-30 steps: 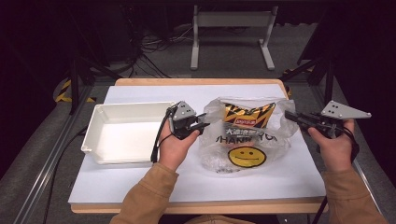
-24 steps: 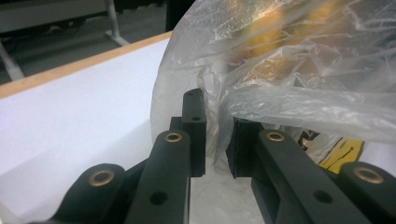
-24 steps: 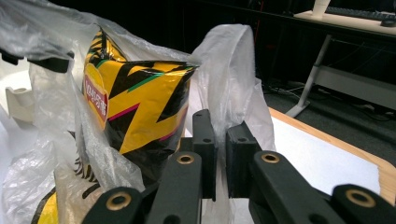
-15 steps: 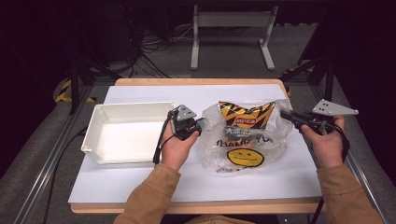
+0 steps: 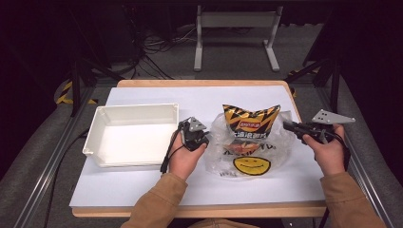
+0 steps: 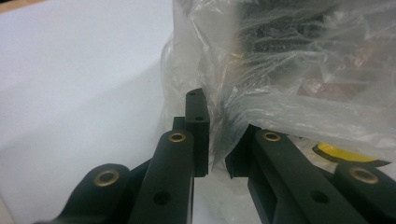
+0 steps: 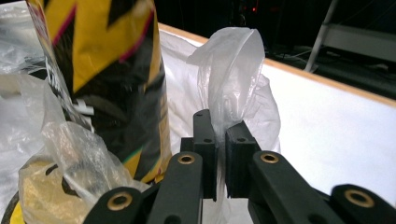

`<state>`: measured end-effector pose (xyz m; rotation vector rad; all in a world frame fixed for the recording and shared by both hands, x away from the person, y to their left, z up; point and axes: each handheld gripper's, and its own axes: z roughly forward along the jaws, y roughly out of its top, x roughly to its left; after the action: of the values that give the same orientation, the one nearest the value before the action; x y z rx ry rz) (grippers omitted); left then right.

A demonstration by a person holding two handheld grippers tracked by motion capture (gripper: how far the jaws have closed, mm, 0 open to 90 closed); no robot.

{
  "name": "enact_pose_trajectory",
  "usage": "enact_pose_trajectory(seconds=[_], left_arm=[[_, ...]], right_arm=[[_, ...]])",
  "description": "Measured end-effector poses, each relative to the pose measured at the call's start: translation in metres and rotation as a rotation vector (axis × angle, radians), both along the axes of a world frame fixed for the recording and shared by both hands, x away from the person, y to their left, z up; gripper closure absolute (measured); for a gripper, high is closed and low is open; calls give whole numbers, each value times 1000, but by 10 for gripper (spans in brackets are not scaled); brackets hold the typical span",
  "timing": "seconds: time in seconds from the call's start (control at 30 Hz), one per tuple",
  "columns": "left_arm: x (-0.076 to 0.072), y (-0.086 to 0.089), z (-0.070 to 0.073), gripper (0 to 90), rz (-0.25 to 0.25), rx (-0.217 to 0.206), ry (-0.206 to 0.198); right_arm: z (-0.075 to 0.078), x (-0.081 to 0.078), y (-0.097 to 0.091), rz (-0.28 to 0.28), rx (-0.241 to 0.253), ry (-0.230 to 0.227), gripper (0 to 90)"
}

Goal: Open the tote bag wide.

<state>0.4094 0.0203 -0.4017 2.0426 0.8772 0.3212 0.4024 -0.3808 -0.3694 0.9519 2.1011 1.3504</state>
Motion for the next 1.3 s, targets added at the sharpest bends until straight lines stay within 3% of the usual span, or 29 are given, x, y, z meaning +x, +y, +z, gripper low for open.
enact_pose_trajectory(seconds=[0.13, 0.23, 0.7, 1.07, 1.2, 1.3], left_arm=[[-1, -4, -8, 827, -11, 18, 28], [-1, -8, -13, 827, -24, 61, 43], [-3, -15, -30, 835, -48, 126, 127], [-3, -12, -35, 827, -48, 131, 158], [-6, -10, -32, 757, -49, 124, 146], [-9, -8, -27, 593, -57, 115, 115]], right_arm=[[-8, -1, 0, 6, -6, 28, 854], [-15, -1, 1, 6, -14, 52, 852], [-43, 1, 0, 15, -67, 162, 836], [-61, 2, -3, 7, -135, 248, 812], [-62, 1, -4, 2, -130, 252, 753], [-56, -2, -5, -10, -119, 238, 650]])
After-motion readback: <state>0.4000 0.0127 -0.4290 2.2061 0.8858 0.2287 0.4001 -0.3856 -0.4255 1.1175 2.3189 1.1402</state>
